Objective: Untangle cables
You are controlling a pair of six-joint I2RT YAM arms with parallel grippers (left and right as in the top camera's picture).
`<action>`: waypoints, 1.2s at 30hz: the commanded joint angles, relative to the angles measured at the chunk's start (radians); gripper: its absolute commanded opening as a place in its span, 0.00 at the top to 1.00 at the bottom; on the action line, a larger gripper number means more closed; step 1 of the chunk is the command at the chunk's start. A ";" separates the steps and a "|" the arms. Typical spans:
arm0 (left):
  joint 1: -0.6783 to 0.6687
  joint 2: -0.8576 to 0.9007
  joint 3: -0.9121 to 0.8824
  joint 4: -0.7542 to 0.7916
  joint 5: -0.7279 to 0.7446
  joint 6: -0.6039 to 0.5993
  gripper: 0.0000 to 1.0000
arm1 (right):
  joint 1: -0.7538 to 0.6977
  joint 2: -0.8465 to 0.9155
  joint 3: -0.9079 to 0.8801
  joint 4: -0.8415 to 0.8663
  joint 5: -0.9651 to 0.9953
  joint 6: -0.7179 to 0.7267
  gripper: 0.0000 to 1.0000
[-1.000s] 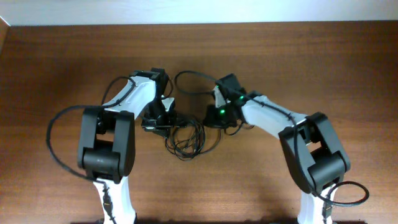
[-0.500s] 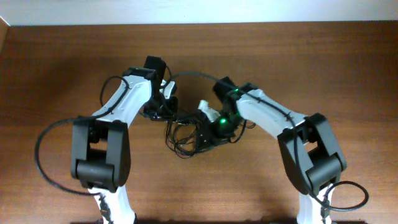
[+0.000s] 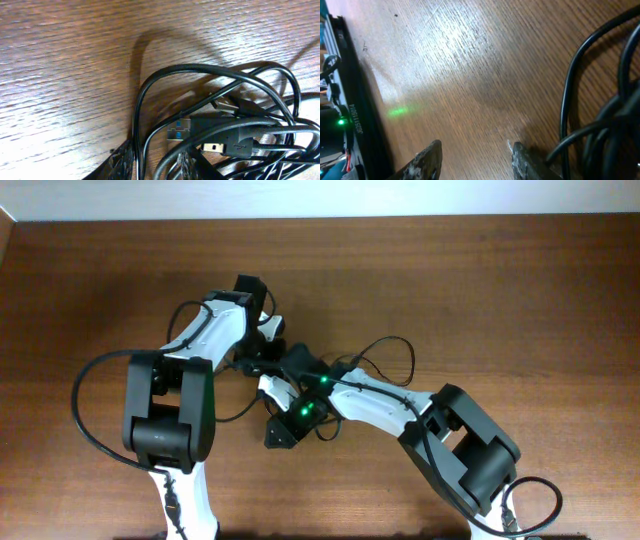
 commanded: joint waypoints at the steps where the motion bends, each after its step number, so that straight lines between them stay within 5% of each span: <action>1: -0.006 0.047 -0.013 0.006 0.008 0.004 0.68 | -0.012 -0.001 0.013 -0.001 -0.141 0.003 0.53; 9: -0.006 0.047 -0.013 0.007 0.008 0.004 0.68 | -0.117 -0.031 0.046 -0.039 -0.196 -0.087 0.50; 15: -0.006 0.047 -0.013 0.008 0.008 0.004 0.68 | -0.108 -0.024 0.046 -0.045 -0.005 -0.087 0.41; 19: -0.006 0.047 -0.013 0.008 0.008 0.004 0.68 | -0.139 -0.030 0.065 -0.044 -0.183 -0.086 0.43; 24: -0.006 0.047 -0.013 0.007 0.008 0.004 0.68 | -0.206 -0.050 0.070 -0.082 -0.172 -0.108 0.31; 36: -0.006 0.047 -0.013 0.008 0.008 0.004 0.68 | -0.158 -0.028 0.070 -0.085 0.007 -0.109 0.27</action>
